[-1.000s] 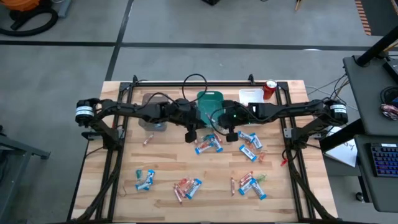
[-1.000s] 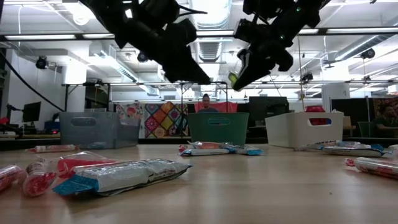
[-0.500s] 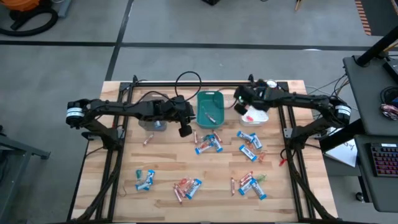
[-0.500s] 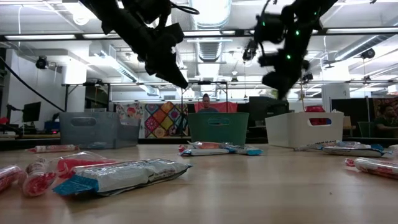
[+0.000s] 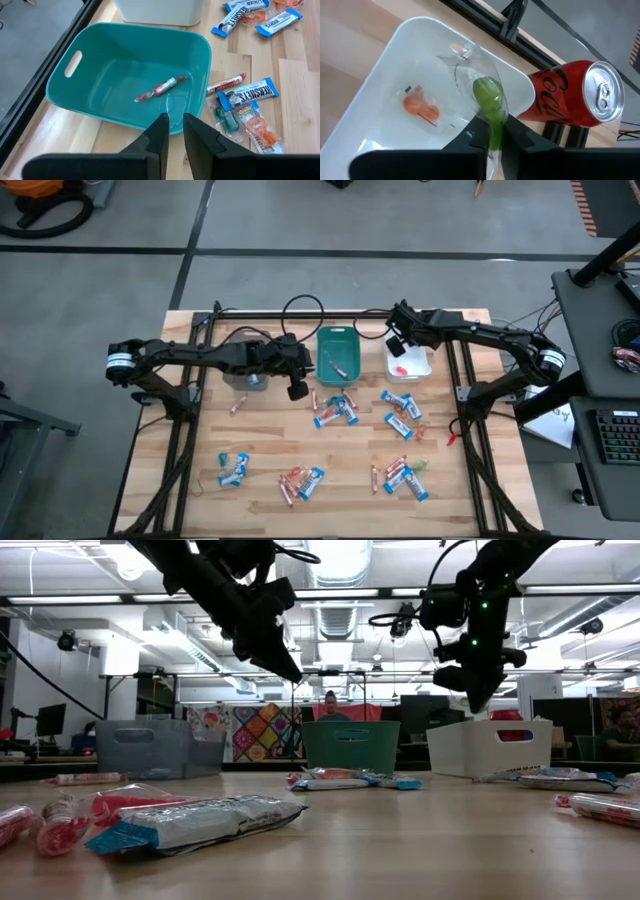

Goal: Sort candy
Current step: Put the green gummy into the white bin, then put the white chocolate into the black bin

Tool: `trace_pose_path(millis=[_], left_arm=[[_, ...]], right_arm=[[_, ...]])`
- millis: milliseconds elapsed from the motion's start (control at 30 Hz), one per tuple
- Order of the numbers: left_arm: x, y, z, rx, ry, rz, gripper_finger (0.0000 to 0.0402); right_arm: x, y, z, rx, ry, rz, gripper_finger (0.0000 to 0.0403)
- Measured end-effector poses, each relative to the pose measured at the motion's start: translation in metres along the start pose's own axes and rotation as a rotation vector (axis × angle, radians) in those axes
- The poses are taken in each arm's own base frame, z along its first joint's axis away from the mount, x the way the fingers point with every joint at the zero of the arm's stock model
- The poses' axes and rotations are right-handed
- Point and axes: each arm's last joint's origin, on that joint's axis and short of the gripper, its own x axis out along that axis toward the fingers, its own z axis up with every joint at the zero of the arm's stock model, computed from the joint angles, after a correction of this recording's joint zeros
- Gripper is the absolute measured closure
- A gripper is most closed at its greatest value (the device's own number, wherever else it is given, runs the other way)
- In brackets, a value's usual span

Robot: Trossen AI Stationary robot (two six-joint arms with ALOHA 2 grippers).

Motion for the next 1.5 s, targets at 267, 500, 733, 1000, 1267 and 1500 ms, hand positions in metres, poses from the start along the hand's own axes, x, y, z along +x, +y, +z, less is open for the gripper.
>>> trace_pose_path(millis=[267,500,733,1000,1267,1500], left_arm=[[-0.005,0.001,0.002,0.025,-0.014,0.0,0.036],[-0.035,0.01,0.01,0.213,-0.102,-0.112,0.0361],[-0.074,0.049,0.012,0.263,-0.217,-0.182,0.0361],[-0.111,0.084,0.013,-0.121,-0.343,-0.251,0.0361],[-0.102,0.084,0.01,-0.042,-0.309,-0.302,0.0361],[-0.088,0.06,-0.001,-0.202,-0.107,-0.419,0.0361]], right_arm=[[0.0,0.002,-0.001,-0.026,0.024,0.07,0.0287],[0.0,0.005,0.007,-0.069,-0.047,0.106,0.0237],[-0.003,0.012,0.029,-0.225,-0.236,0.494,0.0234],[0.003,-0.007,0.048,0.028,-0.276,0.74,0.0238],[-0.014,0.031,0.024,-0.102,-0.137,0.836,0.0238],[-0.059,0.076,-0.02,-0.158,-0.002,0.865,0.0239]])
